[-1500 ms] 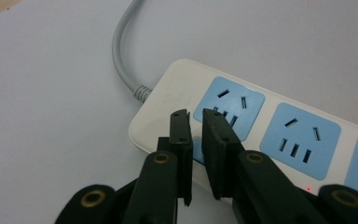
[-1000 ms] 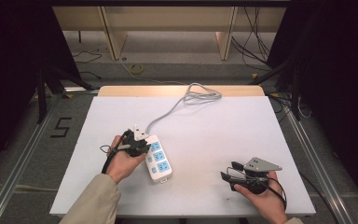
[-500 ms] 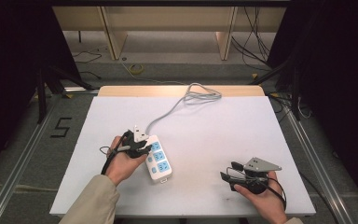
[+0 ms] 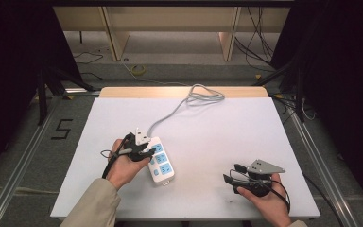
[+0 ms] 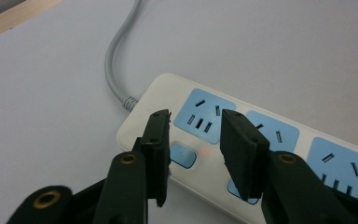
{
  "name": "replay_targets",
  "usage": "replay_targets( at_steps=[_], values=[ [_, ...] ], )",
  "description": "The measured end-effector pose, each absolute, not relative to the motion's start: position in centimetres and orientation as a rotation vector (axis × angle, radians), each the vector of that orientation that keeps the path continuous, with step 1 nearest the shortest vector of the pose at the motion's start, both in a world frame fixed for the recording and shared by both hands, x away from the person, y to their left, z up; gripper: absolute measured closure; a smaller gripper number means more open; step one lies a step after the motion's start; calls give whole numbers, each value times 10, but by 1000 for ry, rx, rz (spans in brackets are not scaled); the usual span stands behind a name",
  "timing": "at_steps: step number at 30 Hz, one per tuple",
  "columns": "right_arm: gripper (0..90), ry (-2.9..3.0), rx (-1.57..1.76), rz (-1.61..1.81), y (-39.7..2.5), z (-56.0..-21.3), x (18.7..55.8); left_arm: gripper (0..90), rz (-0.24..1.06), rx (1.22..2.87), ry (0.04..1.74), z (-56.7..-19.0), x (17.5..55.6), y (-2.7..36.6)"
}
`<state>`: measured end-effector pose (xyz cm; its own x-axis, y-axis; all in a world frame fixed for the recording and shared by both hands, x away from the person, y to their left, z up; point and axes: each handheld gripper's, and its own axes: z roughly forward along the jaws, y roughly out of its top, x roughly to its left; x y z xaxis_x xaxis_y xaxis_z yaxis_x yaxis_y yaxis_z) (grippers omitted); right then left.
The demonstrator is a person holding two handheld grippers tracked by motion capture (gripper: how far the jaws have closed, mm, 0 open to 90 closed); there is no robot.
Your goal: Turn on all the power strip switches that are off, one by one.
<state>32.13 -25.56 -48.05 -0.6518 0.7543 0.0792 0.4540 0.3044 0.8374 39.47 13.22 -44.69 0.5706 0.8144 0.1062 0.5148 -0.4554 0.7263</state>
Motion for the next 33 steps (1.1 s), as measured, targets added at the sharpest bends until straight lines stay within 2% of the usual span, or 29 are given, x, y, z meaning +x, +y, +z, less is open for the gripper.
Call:
replay_targets(
  at_steps=[8,17,19,33],
  values=[
    [387,2247,1087,1279,-256,-480,321,550,556,2123,1073,-445,393,132],
    [387,2243,1087,1280,-256,-480,321,397,594,2131,1035,-443,390,129],
    [387,2243,1088,1281,-256,-480,321,328,577,2159,1035,-442,389,127],
    [387,2241,1086,1283,-256,-480,321,254,533,2159,1027,-441,382,122]
  ],
)
